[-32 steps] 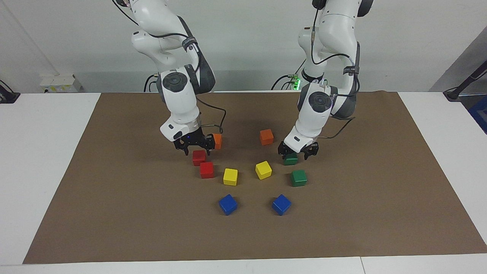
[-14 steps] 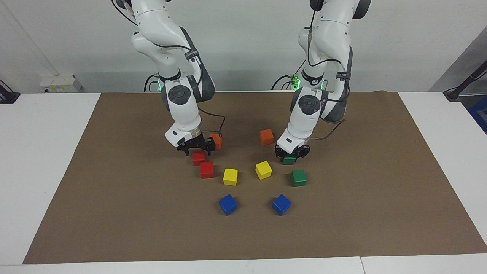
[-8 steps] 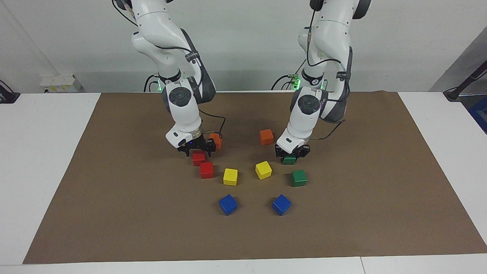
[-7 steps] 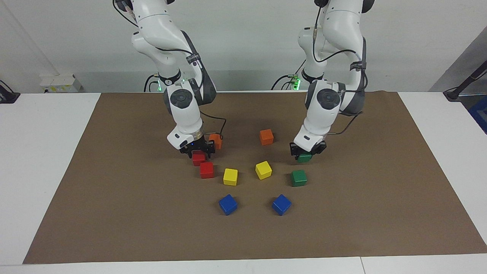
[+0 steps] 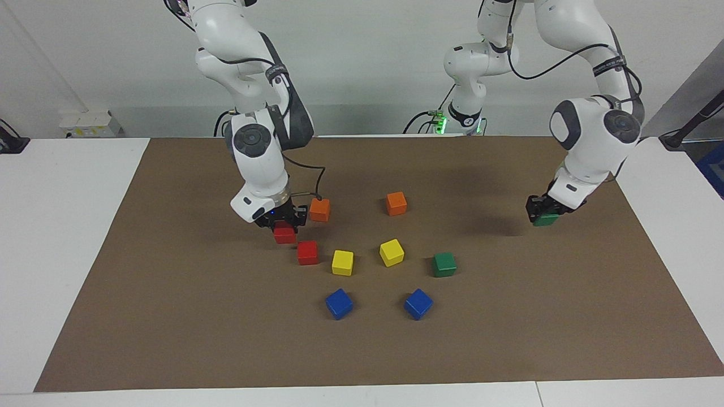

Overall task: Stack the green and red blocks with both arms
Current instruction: 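Carry the green cube outward with the left gripper while the right gripper carries red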

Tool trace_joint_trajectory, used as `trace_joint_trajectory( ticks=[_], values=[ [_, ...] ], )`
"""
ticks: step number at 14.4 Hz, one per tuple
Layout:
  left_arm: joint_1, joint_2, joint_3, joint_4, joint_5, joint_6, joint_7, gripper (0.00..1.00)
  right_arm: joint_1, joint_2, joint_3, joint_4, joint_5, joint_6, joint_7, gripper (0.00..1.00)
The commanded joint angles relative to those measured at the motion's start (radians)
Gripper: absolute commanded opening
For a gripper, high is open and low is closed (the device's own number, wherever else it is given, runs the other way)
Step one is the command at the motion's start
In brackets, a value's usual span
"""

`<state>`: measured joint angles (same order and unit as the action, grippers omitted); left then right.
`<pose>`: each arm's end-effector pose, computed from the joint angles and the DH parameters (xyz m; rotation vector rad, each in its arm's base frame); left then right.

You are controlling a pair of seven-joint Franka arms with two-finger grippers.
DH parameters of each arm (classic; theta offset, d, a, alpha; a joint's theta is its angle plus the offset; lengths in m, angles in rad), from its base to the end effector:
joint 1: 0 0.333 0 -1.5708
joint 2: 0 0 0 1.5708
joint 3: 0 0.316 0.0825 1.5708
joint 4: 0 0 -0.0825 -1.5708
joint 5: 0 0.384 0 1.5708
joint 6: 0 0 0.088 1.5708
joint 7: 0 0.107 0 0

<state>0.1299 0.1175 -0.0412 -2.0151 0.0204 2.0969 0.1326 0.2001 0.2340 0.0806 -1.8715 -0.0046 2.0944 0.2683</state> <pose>0.5696 0.0521 0.3924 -3.1313 0.0850 0.0576 0.5895 0.1672 0.3890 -3.1301 -0.0198 0.0218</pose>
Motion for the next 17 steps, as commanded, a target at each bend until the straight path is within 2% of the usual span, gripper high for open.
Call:
trace_joint_trajectory(
  ticks=[1,3,5,7,10,15,17],
  values=[
    [0.077,-0.038,-0.016,-0.08,0.009,0.06,0.086,0.0,-0.123,-0.018,0.004,0.043,0.0,-0.054,-0.165,0.0],
    [0.114,-0.041,-0.016,-0.166,0.009,0.182,0.137,0.0,-0.249,-0.024,0.005,0.032,0.008,-0.069,-0.333,0.0],
    [0.135,-0.038,-0.016,-0.217,0.009,0.265,0.159,0.0,-0.31,-0.038,0.004,0.0,0.009,-0.062,-0.394,0.0],
    [0.145,-0.03,-0.016,-0.221,0.009,0.279,0.162,0.0,-0.327,-0.054,0.004,-0.046,0.009,-0.048,-0.399,0.0],
    [0.148,-0.018,-0.016,-0.234,0.009,0.322,0.163,0.0,-0.346,-0.073,0.002,-0.124,0.009,0.059,-0.399,0.0],
    [0.148,0.001,-0.016,-0.255,0.007,0.362,0.162,0.0,-0.367,-0.062,0.001,-0.221,0.0,0.226,-0.425,0.0],
    [0.151,0.002,-0.016,-0.255,0.004,0.368,0.16,0.0,-0.369,-0.058,0.001,-0.239,0.0,0.254,-0.431,0.0]
  ],
)
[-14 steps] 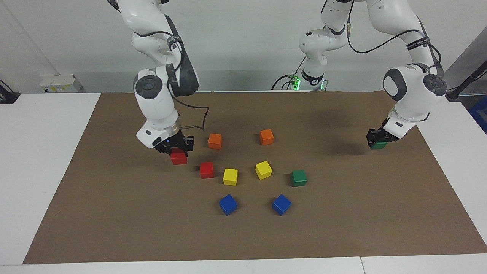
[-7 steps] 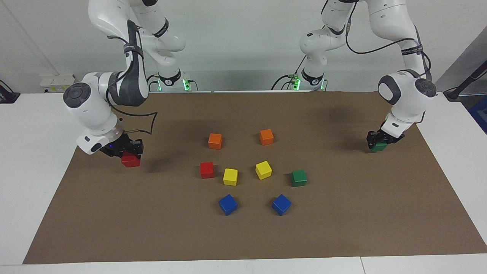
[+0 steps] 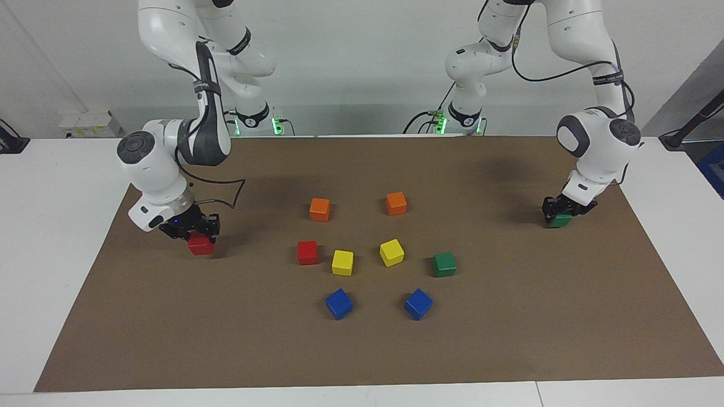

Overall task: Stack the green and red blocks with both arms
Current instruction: 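Set the green cube down with the left gripper while the right gripper sets red down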

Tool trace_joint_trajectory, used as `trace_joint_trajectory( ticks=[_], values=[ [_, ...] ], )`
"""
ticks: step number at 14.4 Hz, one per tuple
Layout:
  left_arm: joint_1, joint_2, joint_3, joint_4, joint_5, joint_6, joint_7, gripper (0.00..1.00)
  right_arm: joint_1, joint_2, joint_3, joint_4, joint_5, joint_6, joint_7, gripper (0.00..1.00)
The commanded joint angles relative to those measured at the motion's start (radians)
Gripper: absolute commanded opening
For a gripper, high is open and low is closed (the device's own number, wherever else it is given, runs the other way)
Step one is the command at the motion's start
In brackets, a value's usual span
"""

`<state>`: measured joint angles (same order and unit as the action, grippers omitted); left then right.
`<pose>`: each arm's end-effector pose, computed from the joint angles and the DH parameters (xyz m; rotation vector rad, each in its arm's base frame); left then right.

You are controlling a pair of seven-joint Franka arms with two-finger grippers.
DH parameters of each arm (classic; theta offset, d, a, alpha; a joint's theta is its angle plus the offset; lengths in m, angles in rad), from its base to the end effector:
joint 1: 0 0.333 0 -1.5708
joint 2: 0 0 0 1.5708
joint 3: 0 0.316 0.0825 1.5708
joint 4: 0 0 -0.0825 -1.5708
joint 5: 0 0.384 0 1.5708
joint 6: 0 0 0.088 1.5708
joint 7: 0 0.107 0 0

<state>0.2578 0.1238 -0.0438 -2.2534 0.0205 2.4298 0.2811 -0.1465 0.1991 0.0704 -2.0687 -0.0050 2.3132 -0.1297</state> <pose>0.5274 0.1148 0.3142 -3.1170 0.1275 -0.0766 0.5818 -0.0454 0.3406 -3.1342 -0.0865 -0.0732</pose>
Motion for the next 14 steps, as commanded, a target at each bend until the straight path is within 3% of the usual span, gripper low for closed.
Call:
trace_joint_trajectory(
  ticks=[1,9,10,11,14],
  values=[
    [0.024,-0.001,-0.013,-0.023,0.003,0.043,0.012,0.0,-0.022,-0.026,0.011,-0.051,0.0,0.037,-0.033,0.0],
    [0.034,0.031,-0.013,-0.037,0.003,0.092,0.015,0.0,-0.031,-0.021,0.011,-0.093,0.0,0.094,-0.03,0.0],
    [0.032,0.033,-0.013,-0.034,0.003,0.091,0.023,0.07,-0.031,-0.021,0.011,-0.093,0.0,0.094,-0.028,0.0],
    [0.031,0.033,-0.011,-0.032,0.003,0.089,0.041,0.99,-0.031,-0.023,0.011,-0.097,0.0,0.094,-0.025,0.0],
    [0.023,0.031,-0.013,-0.003,0.003,0.048,0.055,1.0,-0.033,-0.02,0.011,-0.107,0.0,0.095,-0.022,0.0]
  ],
)
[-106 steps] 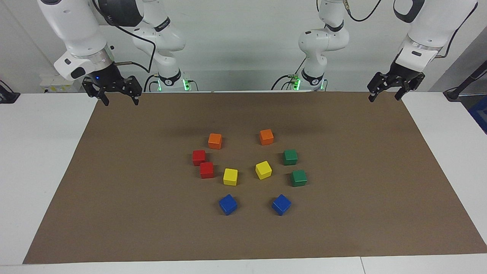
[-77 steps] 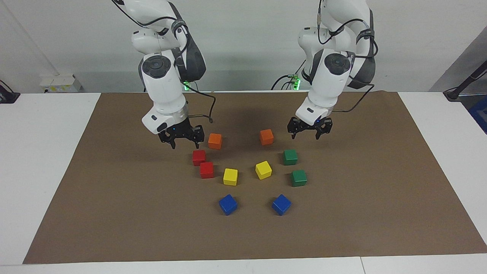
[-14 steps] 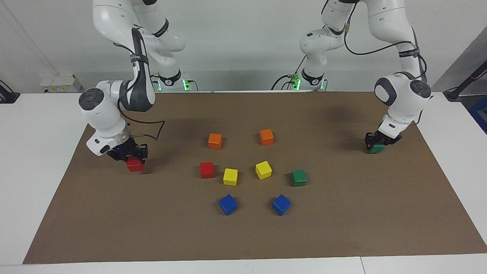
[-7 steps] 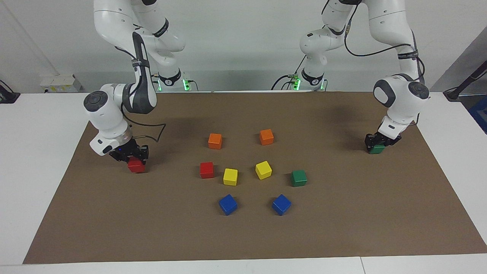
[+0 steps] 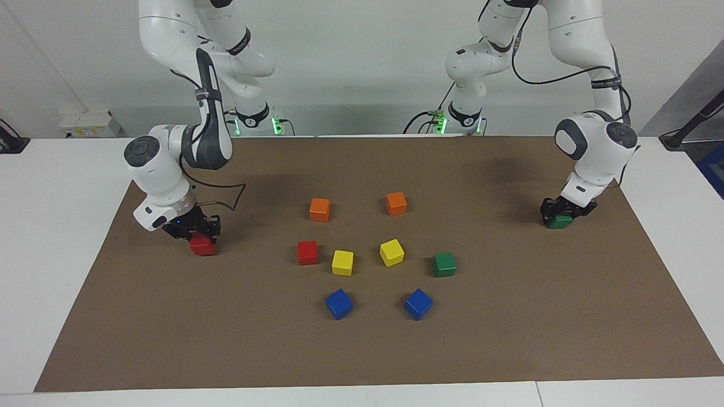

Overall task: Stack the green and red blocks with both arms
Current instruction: 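Set the green cube down with the left gripper while the right gripper sets red down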

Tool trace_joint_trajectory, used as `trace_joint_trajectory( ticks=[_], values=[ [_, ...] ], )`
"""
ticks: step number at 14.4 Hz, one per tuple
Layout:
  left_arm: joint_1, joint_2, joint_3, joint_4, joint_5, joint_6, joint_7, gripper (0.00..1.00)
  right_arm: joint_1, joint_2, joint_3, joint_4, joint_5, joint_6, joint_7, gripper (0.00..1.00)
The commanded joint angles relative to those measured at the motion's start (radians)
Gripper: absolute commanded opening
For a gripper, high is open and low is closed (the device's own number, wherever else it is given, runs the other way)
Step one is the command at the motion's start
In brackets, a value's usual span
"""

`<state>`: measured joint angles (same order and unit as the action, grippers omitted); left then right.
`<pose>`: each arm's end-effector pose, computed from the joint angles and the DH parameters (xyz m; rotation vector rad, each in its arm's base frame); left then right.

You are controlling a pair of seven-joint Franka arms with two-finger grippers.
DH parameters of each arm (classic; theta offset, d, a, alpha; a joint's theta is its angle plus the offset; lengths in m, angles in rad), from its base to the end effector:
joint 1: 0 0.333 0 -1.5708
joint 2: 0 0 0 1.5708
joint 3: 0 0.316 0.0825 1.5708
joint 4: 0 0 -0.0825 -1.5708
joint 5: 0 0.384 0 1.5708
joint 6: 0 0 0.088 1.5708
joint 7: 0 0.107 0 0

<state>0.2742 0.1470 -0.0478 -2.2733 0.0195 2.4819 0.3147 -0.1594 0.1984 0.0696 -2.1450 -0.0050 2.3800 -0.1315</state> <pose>0.5241 0.1207 0.2983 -3.1144 0.1599 -0.0906 0.5653 -0.0515 0.3141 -3.1343 -0.0684 -0.0596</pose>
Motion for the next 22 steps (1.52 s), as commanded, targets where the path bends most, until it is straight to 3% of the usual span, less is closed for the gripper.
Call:
trace_joint_trajectory(
  ticks=[1,4,8,12,13,14,17,22],
  values=[
    [0.003,0.008,-0.009,0.052,0.003,-0.058,0.021,1.0,-0.019,-0.019,0.012,-0.03,0.0,0.027,-0.02,0.0],
    [-0.007,0.011,-0.015,0.21,0.005,-0.246,0.021,1.0,-0.02,-0.019,0.012,-0.033,0.0,0.028,-0.019,0.0],
    [-0.137,0.045,-0.014,0.45,-0.006,-0.418,-0.014,1.0,-0.028,-0.005,0.012,-0.038,0.0,0.048,-0.019,0.0],
    [-0.312,0.095,-0.014,0.583,-0.053,-0.468,-0.288,1.0,-0.032,0.013,0.012,-0.05,0.0,0.086,-0.022,0.0],
    [-0.346,0.103,-0.015,0.597,-0.053,-0.468,-0.339,1.0,-0.035,0.022,0.012,-0.05,0.0,0.097,-0.022,0.45],
    [-0.377,0.114,-0.015,0.615,-0.055,-0.468,-0.356,1.0,-0.035,0.023,0.012,-0.05,0.0,0.097,-0.019,0.99],
    [-0.469,0.163,-0.012,0.62,-0.079,-0.449,-0.41,1.0,-0.025,0.013,0.012,-0.015,0.0,0.039,-0.019,1.0],
    [-0.573,0.27,-0.009,0.635,-0.009,-0.335,-0.512,1.0,0.029,-0.011,0.012,0.311,-0.033,-0.42,0.007,1.0]
  ],
)
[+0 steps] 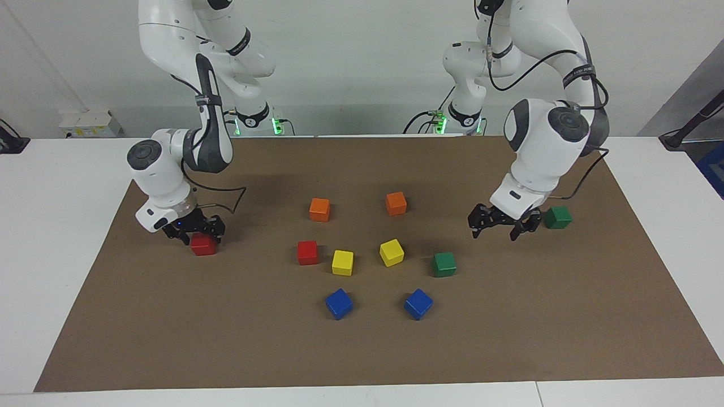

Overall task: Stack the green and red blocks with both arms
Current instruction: 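Set the green cube down with the left gripper while the right gripper sets red down, then grasp the second green cube with the left gripper while the right gripper grasps red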

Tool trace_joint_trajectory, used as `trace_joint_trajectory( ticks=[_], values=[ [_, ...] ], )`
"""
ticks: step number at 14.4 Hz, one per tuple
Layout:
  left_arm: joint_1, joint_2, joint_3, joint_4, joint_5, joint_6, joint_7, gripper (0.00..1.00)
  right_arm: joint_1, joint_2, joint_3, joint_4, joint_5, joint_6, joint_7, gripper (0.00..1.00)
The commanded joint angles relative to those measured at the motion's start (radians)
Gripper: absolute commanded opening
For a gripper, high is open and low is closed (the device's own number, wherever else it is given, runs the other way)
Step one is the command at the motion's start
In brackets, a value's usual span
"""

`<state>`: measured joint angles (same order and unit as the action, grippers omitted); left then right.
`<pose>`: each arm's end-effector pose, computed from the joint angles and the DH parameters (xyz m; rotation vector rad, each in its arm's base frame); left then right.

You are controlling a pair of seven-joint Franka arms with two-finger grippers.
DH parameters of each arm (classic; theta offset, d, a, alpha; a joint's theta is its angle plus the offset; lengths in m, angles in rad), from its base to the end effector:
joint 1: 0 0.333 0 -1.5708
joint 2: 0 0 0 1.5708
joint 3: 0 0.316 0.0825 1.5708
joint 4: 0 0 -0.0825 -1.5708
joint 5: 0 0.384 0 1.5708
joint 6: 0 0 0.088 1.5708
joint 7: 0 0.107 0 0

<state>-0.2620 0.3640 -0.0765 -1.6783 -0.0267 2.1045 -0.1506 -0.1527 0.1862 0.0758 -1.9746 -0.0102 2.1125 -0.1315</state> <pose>0.6272 -0.2168 0.3973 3.0654 -0.2599 0.0755 0.5854 -0.0469 0.3723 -3.1290 -0.0925 0.0734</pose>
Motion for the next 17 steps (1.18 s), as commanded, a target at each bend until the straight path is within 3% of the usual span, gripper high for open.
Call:
trace_joint_trajectory(
  ticks=[1,3,6,8,11,17],
  values=[
    [-0.04,0.062,0.02,0.032,0.042,0.06,-0.05,1.0,0.048,0.007,0.007,0.204,-0.04,-0.214,0.057,1.0],
    [-0.054,0.087,0.02,0.032,0.042,0.075,-0.056,1.0,0.144,0.012,0.009,0.264,-0.042,-0.253,0.296,1.0],
    [-0.065,0.102,0.021,0.006,0.05,0.127,-0.064,1.0,0.296,0.028,0.009,0.286,-0.044,-0.22,0.533,1.0],
    [-0.063,0.102,0.021,-0.018,0.065,0.156,-0.066,1.0,0.385,0.09,0.007,0.362,-0.047,-0.218,0.65,1.0],
    [-0.065,0.102,0.021,-0.058,0.065,0.198,-0.066,1.0,0.433,0.194,0.009,0.48,-0.076,-0.232,0.684,1.0],
    [-0.068,0.102,0.021,-0.09,0.067,0.238,-0.082,0.97,0.433,0.256,0.018,0.406,-0.11,-0.051,0.633,1.0]
  ],
)
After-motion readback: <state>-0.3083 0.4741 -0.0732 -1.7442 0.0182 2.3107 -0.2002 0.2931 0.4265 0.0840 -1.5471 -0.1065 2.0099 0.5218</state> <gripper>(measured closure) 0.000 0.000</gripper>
